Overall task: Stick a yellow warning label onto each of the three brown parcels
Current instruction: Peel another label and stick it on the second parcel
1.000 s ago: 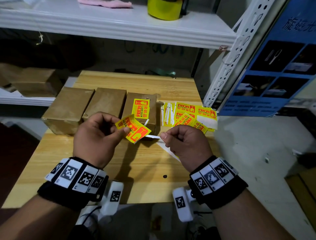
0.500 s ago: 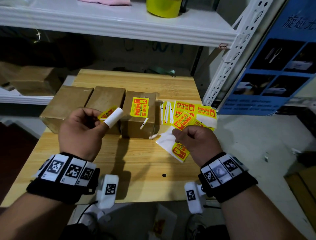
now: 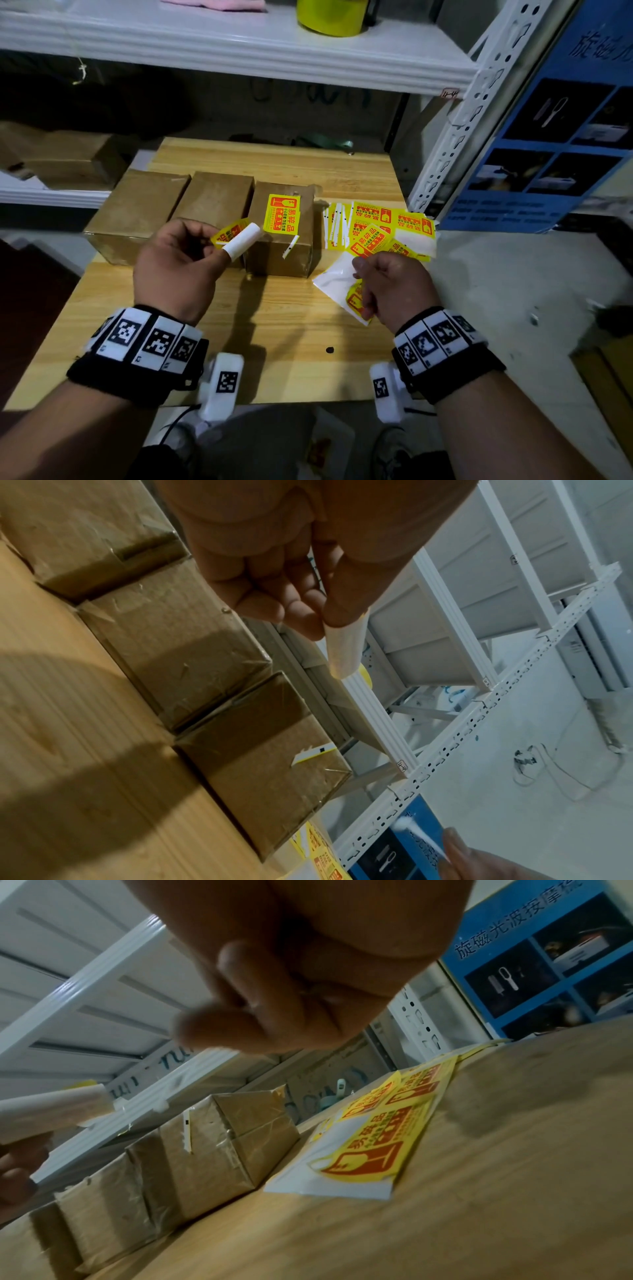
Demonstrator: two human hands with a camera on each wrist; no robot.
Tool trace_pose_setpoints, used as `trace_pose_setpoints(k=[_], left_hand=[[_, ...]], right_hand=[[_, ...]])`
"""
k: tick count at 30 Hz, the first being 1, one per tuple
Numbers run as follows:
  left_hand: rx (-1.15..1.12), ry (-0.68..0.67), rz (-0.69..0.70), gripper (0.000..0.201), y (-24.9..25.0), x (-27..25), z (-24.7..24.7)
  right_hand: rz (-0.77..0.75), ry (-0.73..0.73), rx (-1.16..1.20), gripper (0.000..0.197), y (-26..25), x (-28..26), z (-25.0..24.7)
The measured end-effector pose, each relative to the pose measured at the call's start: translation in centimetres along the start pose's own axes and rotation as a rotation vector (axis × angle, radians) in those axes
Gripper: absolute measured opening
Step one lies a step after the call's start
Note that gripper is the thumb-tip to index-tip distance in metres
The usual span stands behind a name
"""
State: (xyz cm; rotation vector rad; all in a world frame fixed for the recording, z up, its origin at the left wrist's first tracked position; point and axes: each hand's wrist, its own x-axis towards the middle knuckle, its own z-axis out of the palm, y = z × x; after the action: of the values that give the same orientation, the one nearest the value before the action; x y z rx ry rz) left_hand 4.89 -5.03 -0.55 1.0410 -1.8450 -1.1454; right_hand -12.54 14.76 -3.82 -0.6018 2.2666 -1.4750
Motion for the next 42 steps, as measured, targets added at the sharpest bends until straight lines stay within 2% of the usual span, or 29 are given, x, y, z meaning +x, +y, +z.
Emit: trace_pose_setpoints(k=[2, 5, 9, 14, 17, 20, 22, 24, 27, 28, 30, 32, 36, 40, 42], left_hand=[[0.004, -0.002, -0.001, 0.023, 0.0, -0.1, 0.1], [-0.013, -0.009, -0.006, 0.024, 0.1, -0.1, 0.2], [-0.016, -0.017, -0.013, 0.03, 0.0, -0.2, 0.3], [-0.032, -0.027, -0.003, 0.034, 0.0, -0.2, 0.5], [-0.033, -0.03, 0.002, 0.034, -0.1, -0.2, 0.6], [-0.028, -0.034, 0.004, 0.034, -0.1, -0.3, 0.7], [-0.031, -0.041, 0.01, 0.034, -0.1, -0.3, 0.7], [-0.028, -0.046, 0.017, 0.034, -0.2, -0.3, 0.6], [-0.016, -0.052, 0.024, 0.03, -0.2, -0.3, 0.6], [-0.021, -0.055, 0.026, 0.027, -0.2, -0.3, 0.6], [-0.029, -0.06, 0.029, 0.027, -0.2, -0.3, 0.6], [-0.034, -0.067, 0.028, 0.031, -0.1, -0.4, 0.6], [-0.034, -0.067, 0.027, 0.031, 0.0, -0.4, 0.6], [-0.024, -0.072, 0.038, 0.035, -0.3, -0.2, 0.7], [-0.025, -0.075, 0.04, 0.036, -0.4, -0.2, 0.6]], right_hand=[[-0.052, 0.035, -0.198, 0.048, 0.1, 0.2, -0.2], [-0.06, 0.041, -0.235, 0.049, 0.2, 0.3, -0.2], [0.092, 0.011, 0.097, 0.018, 0.7, 0.3, 0.4], [0.092, 0.0, 0.343, 0.038, 0.1, 0.4, 0.4], [0.128, 0.026, 0.304, 0.052, -0.1, 0.2, 0.1], [0.197, 0.041, 0.409, 0.065, 0.1, 0.8, 0.2], [0.218, 0.013, 0.505, 0.064, 0.4, 1.2, 0.4], [0.238, 0.005, 0.533, 0.047, 0.6, 1.4, 0.5], [0.249, 0.011, 0.455, 0.014, 0.7, 1.4, 0.3], [0.259, 0.009, 0.458, 0.012, 0.7, 1.3, 0.2], [0.277, -0.002, 0.498, 0.027, 0.9, 1.2, 0.2], [0.265, -0.002, 0.454, 0.031, 1.1, 1.2, 0.2], [0.172, 0.036, 0.165, 0.009, 1.5, 1.1, -0.1], [0.024, 0.033, -0.063, 0.016, 1.8, 1.2, -0.8], [0.01, 0.046, -0.079, 0.016, 2.0, 1.3, -0.9]])
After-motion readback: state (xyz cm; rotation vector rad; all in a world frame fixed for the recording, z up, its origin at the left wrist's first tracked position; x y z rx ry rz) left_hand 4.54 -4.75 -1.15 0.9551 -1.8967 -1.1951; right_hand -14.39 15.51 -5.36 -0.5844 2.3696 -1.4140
